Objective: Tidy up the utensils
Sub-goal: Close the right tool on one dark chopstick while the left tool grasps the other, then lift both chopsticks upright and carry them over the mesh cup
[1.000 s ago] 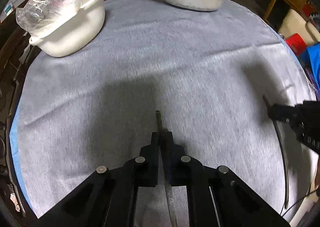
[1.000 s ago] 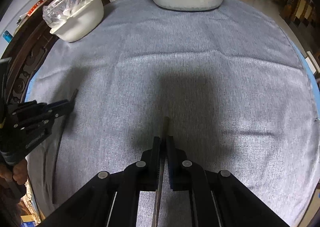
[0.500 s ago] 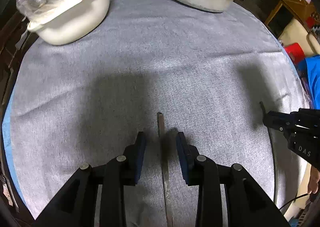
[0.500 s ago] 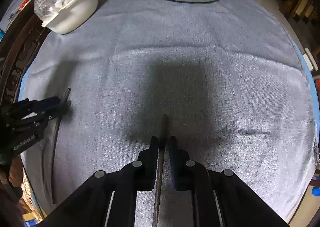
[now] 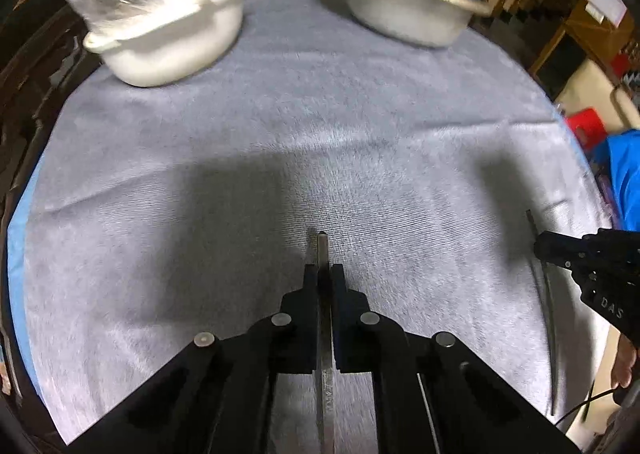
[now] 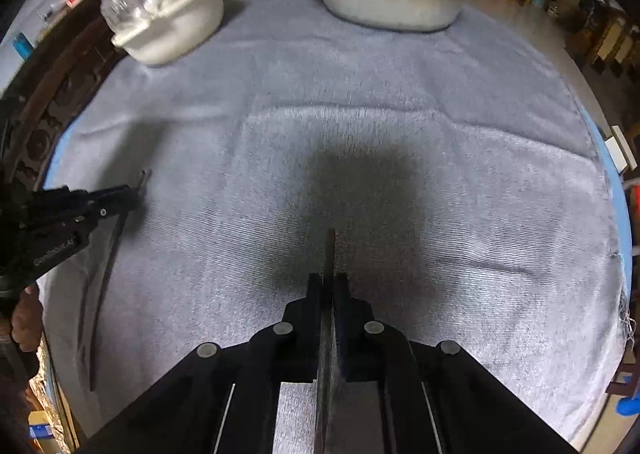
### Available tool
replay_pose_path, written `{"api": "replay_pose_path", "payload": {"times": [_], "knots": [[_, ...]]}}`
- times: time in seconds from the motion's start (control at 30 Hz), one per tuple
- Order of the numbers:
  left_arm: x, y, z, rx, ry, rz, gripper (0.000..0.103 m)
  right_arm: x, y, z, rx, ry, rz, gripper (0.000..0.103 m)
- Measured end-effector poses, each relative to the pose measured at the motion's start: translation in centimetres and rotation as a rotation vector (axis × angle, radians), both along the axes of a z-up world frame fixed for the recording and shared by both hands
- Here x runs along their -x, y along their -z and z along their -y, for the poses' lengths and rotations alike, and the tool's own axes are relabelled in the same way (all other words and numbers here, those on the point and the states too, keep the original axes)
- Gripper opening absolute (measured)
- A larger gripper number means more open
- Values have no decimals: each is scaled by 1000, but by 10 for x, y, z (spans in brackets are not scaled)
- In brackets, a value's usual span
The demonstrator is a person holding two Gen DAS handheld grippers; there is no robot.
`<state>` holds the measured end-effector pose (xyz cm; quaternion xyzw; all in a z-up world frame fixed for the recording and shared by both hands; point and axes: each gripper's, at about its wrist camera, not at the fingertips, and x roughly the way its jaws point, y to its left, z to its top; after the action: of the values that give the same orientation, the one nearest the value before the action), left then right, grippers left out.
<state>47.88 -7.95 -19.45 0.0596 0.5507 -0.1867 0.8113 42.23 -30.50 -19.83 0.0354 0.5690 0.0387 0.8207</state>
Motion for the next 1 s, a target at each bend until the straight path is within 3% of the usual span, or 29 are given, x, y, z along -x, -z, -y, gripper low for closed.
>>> {"api": "replay_pose_path", "payload": {"times": [0.37,0.63,1.0], "knots": [[58,-69,-39,80,-66,168,5,51,-60,25,-78,86,175,6],[121,-126,-63,136,-90,298,5,92,-96,35,-99,138,305,6],[212,-168,-79,235,-69,438,5,172,-140,36,-115,212,525,6]]}}
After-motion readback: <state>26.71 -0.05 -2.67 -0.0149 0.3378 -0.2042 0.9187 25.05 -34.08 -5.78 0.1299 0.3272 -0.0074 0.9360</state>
